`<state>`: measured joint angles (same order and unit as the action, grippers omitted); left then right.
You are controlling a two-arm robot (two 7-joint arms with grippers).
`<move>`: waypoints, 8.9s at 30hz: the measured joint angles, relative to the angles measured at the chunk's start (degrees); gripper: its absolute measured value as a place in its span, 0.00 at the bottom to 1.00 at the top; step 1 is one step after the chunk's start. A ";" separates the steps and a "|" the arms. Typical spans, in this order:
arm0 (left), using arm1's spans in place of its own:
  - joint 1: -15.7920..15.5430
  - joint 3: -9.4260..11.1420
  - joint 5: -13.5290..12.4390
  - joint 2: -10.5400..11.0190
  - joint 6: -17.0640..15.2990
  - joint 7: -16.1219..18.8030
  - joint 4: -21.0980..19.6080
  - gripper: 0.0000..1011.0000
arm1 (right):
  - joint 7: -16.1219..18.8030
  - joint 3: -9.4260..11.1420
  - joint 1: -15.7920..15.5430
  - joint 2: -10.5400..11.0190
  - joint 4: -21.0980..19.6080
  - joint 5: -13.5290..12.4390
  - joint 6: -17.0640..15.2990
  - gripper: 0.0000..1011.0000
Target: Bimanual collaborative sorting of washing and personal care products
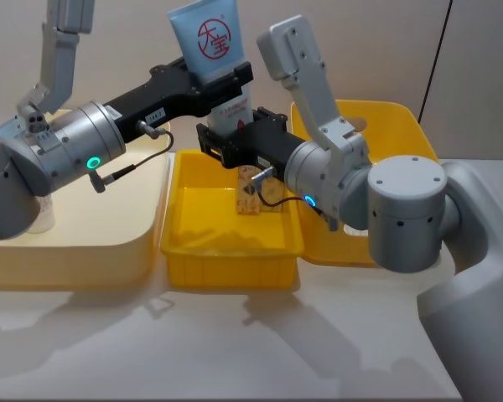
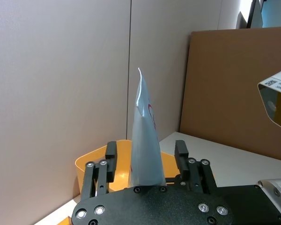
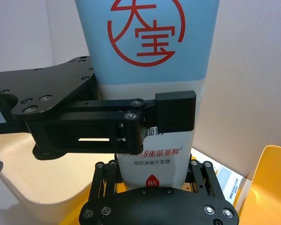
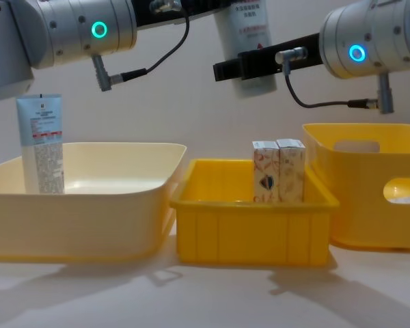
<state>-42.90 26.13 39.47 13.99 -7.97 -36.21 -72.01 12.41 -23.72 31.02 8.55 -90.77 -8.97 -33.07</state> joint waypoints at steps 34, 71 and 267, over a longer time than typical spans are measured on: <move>0.00 0.00 0.00 0.00 0.00 0.00 0.00 0.99 | -0.01 8.66 -1.12 6.82 -0.49 1.25 1.92 0.66; 0.00 0.01 0.00 0.00 0.00 0.00 0.00 0.99 | 14.28 5.65 22.17 11.73 23.68 2.69 -13.63 0.66; 29.32 -0.11 -28.00 7.90 7.17 35.58 -21.16 0.99 | -8.61 10.81 -31.85 10.76 -10.46 -7.56 31.12 0.99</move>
<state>-13.59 26.03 11.48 21.89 -0.80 -0.63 -93.17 3.80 -12.90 -0.83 19.31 -101.23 -16.53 -1.95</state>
